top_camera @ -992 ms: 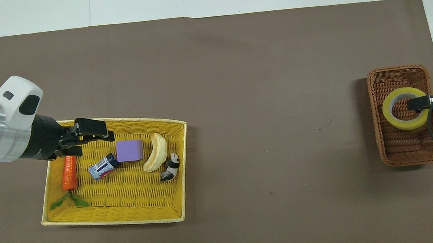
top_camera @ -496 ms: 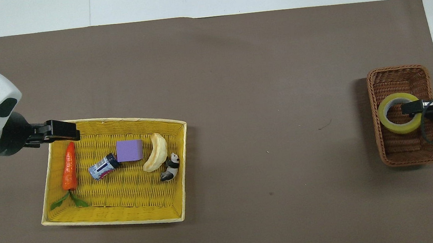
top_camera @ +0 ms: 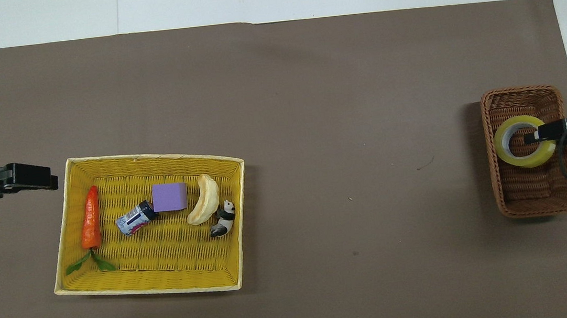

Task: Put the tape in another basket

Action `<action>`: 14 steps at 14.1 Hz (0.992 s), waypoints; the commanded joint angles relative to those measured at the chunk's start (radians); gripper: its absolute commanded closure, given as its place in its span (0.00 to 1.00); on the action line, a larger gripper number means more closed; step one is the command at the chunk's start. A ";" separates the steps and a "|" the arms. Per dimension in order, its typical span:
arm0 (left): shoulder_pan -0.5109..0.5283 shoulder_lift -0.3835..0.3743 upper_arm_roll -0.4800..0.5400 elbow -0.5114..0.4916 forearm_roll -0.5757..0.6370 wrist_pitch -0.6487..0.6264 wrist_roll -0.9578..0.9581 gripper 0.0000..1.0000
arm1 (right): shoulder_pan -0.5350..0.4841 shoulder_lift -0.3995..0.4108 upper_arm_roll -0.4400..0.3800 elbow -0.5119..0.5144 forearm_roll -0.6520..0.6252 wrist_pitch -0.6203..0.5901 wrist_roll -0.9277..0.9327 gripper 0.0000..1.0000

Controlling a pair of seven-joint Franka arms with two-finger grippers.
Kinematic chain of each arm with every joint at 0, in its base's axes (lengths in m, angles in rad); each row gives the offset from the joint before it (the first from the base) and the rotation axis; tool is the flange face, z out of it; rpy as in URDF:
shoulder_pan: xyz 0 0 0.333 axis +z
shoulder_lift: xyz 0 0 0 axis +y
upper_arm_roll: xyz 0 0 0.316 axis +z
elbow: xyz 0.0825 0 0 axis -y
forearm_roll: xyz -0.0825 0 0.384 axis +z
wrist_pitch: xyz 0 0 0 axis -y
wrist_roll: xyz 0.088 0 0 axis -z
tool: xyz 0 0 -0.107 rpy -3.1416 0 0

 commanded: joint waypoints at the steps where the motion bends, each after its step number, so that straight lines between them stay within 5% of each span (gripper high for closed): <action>1: -0.096 -0.007 0.072 0.058 0.070 -0.047 0.016 0.00 | 0.026 -0.055 0.007 0.004 -0.054 -0.017 0.007 0.00; 8: -0.081 0.079 0.073 0.239 0.079 -0.226 0.028 0.00 | 0.148 -0.141 0.009 0.003 -0.181 0.028 0.290 0.00; 14: -0.098 0.049 0.072 0.142 0.102 -0.121 0.134 0.00 | 0.291 -0.238 0.014 0.006 -0.235 -0.058 0.594 0.00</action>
